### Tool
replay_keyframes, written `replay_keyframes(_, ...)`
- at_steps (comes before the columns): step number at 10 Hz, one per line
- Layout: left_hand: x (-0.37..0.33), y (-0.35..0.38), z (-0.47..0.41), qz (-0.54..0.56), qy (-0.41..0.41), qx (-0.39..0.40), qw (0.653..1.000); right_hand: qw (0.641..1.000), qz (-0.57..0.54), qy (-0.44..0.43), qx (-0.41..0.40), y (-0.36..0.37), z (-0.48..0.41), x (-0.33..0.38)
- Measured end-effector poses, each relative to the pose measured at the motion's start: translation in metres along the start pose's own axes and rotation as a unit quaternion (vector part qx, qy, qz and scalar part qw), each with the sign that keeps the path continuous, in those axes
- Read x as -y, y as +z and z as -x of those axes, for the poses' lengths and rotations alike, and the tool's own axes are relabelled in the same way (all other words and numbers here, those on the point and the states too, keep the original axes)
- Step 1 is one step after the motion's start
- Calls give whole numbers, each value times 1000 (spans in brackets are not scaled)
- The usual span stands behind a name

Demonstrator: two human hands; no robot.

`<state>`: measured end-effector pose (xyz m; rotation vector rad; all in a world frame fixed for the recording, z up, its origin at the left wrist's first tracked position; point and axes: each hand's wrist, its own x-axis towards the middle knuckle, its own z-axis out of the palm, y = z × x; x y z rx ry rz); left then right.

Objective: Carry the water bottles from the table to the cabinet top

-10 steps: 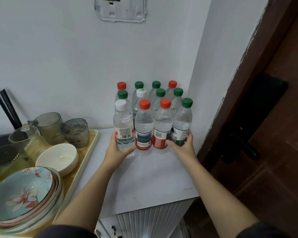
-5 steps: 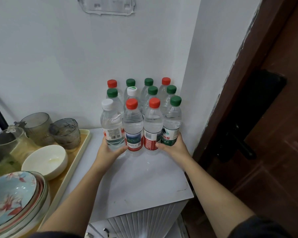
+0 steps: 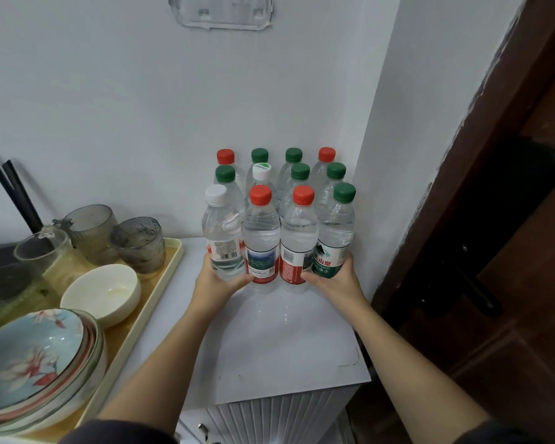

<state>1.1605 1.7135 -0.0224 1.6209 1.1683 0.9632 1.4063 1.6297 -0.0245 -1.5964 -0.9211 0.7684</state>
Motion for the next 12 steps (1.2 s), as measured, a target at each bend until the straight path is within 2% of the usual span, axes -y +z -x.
replay_keyframes(3,5,-2,0,-1,2,-1,1000,999,-16,-15,26,-1,9,15)
replay_keyframes(5,-52,-16,12,57,23,-46,997,996,-34,-75,31,-18,23,63)
replay_keyframes(6,-107,-26,5,-10,93,-102,990,992,-15,-124,10,-24,28,102)
replay_keyframes(7,-158,-34,-11,-134,200,-102,965,982,36,-188,2,-26,30,136)
replay_keyframes(8,-187,-27,-33,-367,229,-6,901,927,245,-284,-10,-24,24,157)
replay_keyframes(9,-195,-17,-41,-518,186,77,832,826,489,-279,23,-20,17,163)
replay_keyframes(10,-193,-12,-46,-565,169,86,803,799,544,-255,28,-17,17,164)
replay_keyframes(11,-194,-13,-43,-562,158,96,806,811,532,-242,40,-18,23,177)
replay_keyframes(12,-194,-12,-43,-555,166,97,809,926,226,-299,40,-22,50,217)
